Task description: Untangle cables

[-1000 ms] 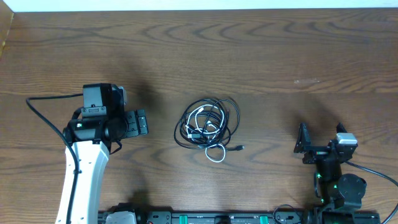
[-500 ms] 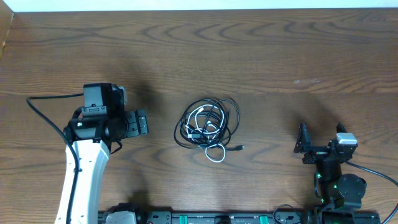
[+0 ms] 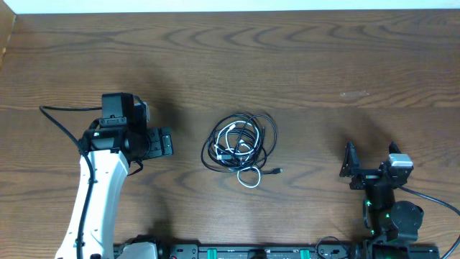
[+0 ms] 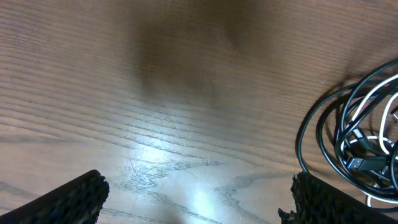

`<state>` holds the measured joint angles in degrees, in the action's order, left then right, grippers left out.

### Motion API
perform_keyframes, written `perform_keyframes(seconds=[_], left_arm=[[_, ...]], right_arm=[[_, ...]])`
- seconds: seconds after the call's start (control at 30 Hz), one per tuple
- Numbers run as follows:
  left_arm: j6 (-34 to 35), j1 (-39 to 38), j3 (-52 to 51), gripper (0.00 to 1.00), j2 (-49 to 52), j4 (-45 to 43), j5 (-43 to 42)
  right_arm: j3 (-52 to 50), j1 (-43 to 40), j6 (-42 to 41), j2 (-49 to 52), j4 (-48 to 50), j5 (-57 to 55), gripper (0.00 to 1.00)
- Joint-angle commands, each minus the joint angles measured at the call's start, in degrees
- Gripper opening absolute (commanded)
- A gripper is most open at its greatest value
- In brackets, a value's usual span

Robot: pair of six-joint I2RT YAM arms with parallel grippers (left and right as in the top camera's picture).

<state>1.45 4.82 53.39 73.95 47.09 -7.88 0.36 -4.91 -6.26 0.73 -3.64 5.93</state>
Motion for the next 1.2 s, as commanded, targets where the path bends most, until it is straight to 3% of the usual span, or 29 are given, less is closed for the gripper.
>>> perform_keyframes(seconds=[0.0, 1.17], left_arm=[[-0.39, 0.24, 1.38, 0.95, 0.22, 0.02, -0.7], [-2.12, 0.24, 1.38, 0.95, 0.22, -10.19, -0.7]], right_arm=[[-0.04, -0.31, 0.76, -0.35, -0.26, -0.24, 0.99], [-0.04, -0.31, 0.76, -0.35, -0.26, -0.24, 0.99]])
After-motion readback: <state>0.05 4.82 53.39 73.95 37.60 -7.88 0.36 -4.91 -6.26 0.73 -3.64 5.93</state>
